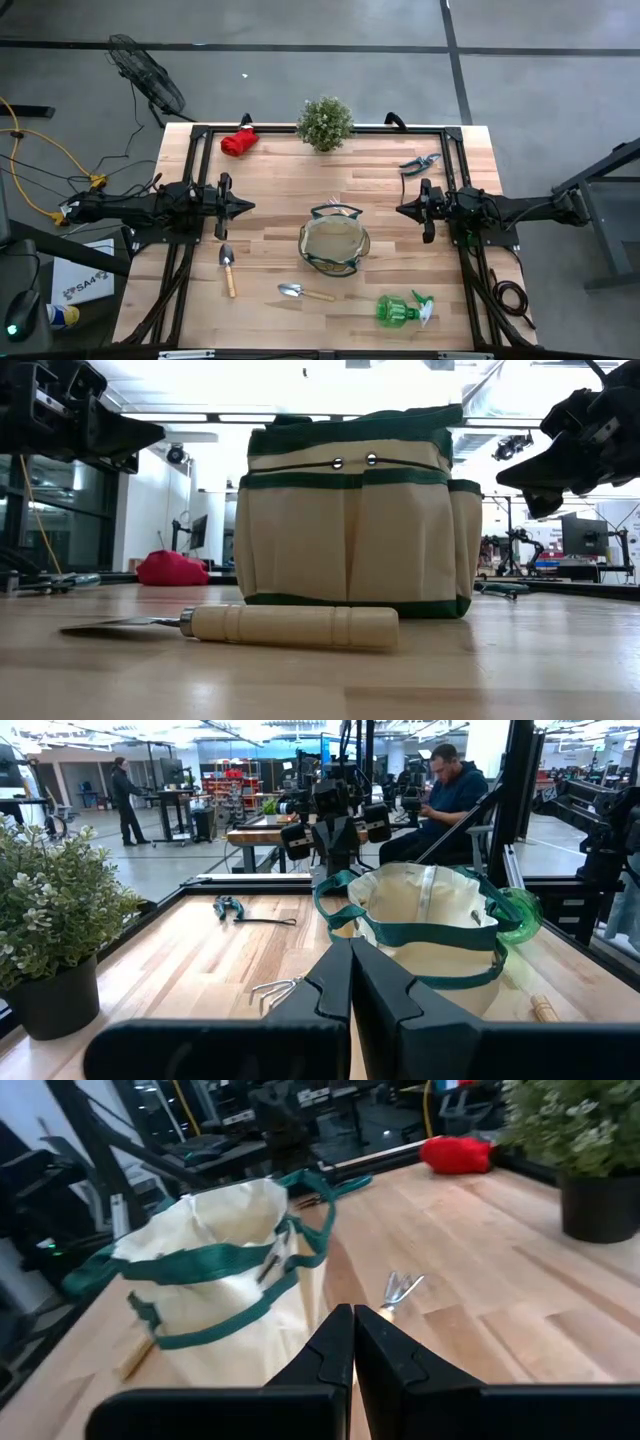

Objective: Pick & Place Garden tools in Gardening bag
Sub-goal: Put the top green shear scissors into the brown gardening bag

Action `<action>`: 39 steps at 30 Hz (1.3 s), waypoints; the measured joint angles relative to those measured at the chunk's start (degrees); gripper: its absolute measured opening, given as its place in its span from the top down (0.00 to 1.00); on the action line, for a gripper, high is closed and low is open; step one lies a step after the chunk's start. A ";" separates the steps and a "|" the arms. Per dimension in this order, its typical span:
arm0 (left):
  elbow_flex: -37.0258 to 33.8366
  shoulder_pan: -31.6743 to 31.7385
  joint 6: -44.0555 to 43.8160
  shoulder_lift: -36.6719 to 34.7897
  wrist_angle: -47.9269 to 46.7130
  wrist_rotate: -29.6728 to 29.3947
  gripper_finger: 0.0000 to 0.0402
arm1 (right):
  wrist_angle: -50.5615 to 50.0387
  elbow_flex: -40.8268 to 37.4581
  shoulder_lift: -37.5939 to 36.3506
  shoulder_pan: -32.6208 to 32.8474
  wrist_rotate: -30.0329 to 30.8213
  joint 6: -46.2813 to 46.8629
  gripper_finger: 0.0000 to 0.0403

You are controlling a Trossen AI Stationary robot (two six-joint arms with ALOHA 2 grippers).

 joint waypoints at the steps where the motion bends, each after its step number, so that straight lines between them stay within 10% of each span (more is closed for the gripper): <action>1: 0.00 0.01 0.00 -0.01 -0.02 0.01 1.00 | 0.00 0.00 0.00 -0.01 0.13 -0.29 0.99; 9: 0.00 0.00 0.00 -0.02 -0.02 0.02 1.00 | -0.02 0.00 0.02 -0.02 -0.18 1.76 0.99; 20: 0.00 0.00 0.00 0.00 -0.01 0.00 1.00 | 0.32 0.00 0.02 0.01 4.46 45.78 0.99; 39: 0.00 0.01 0.00 -0.01 -0.02 0.00 1.00 | 0.29 1.10 0.12 -0.02 6.99 50.78 0.99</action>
